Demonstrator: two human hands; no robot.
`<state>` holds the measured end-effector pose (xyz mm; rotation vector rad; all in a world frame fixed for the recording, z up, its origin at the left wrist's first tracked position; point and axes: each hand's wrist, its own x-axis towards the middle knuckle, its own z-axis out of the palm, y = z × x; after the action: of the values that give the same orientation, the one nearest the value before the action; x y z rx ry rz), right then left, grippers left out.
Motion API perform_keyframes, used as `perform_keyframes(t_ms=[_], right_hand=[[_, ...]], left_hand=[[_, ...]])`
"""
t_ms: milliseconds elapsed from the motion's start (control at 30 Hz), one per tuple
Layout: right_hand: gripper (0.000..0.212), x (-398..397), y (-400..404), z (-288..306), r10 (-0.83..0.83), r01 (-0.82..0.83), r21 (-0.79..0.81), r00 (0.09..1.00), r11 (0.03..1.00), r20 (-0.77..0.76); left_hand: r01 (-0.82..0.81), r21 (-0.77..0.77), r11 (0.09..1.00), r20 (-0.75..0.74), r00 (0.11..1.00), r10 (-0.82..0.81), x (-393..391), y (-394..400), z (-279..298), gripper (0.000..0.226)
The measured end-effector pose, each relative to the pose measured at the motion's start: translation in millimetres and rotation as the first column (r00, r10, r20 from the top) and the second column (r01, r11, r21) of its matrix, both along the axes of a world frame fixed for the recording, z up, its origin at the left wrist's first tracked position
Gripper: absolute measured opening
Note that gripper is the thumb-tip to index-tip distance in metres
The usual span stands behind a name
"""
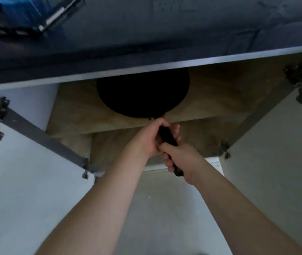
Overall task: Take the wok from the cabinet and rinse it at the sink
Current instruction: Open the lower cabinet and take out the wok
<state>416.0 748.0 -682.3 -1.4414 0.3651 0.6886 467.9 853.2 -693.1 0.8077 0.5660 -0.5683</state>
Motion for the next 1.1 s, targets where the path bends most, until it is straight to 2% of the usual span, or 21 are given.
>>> perform_keyframes(t_ms=[100, 267, 467, 600, 767, 900, 1100], right_hand=[[0.009, -20, 1, 18, -0.028, 0.027, -0.044, 0.999, 0.999, -0.027], [0.014, -59, -1, 45, -0.041, 0.033, -0.126, 0.998, 0.992, -0.054], [0.011, -112, 1, 68, -0.044, 0.026, -0.19, 0.995, 0.981, -0.089], [0.01, -166, 5, 82, -0.066, 0.029, -0.246, 0.987, 0.969, -0.145], [0.011, -235, 9, 113, -0.091, 0.019, -0.318, 0.972, 0.948, -0.215], [0.009, -286, 13, 137, -0.172, 0.082, -0.316, 0.947, 0.945, -0.27], [0.007, -345, 3, 183, -0.157, 0.056, -0.319, 0.941, 0.946, -0.3]], left_hand=[[0.04, 0.038, 0.998, -0.071, 0.997, -0.037, -17, 0, 15, 0.007], [0.065, -0.048, 0.997, -0.165, 0.984, -0.072, -46, 2, 43, 0.011], [0.05, 0.009, 0.999, -0.258, 0.965, -0.047, -92, -2, 60, 0.014], [0.133, 0.071, 0.989, -0.373, 0.923, -0.097, -136, -10, 72, 0.027], [0.188, 0.054, 0.981, -0.484, 0.864, -0.139, -202, -16, 103, 0.035], [0.205, 0.034, 0.978, -0.502, 0.85, -0.161, -252, -16, 132, 0.034], [0.217, -0.049, 0.975, -0.55, 0.809, -0.208, -311, -17, 189, 0.027]])
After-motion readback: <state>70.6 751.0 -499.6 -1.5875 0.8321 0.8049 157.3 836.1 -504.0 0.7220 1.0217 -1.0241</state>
